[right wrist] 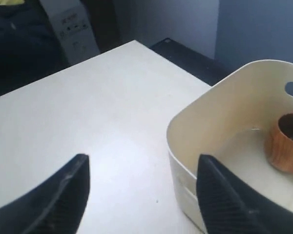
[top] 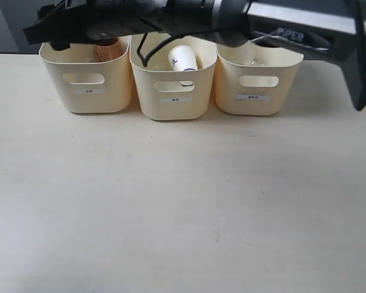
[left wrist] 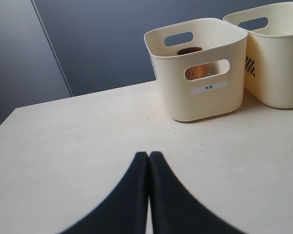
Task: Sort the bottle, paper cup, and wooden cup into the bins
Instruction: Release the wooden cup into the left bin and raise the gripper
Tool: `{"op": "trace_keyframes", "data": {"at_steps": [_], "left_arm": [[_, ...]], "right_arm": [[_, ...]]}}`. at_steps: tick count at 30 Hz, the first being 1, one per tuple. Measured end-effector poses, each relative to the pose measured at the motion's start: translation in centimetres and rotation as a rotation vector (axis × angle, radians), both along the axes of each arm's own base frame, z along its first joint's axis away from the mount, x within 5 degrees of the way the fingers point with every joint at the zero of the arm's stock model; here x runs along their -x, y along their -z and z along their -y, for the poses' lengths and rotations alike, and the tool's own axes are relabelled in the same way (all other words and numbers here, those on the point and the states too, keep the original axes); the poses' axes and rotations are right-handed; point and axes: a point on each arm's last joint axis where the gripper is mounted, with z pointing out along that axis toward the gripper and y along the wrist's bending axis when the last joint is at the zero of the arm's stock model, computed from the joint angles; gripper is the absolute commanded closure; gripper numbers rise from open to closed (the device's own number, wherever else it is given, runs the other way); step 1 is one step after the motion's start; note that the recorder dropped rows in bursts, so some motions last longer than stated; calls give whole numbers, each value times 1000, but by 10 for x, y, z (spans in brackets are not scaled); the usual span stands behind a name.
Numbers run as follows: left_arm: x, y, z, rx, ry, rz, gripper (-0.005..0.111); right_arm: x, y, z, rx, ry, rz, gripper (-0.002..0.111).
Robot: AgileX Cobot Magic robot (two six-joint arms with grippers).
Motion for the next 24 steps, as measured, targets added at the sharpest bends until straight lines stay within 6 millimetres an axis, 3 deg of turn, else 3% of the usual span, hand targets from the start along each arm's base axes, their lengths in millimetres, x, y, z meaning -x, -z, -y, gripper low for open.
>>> {"op": "trace_keyframes", "data": {"at_steps": [8,16,24], "left_arm": [[0,0,0,0,0,0,107],[0,0,0,0,0,0,107],[0,0,0,0,0,0,107]], "right_arm": [[10,-32,30,98,-7,-93,47],[17,-59,72,287,115,-133,47],[39,-91,111,473,243,-154,47]]}}
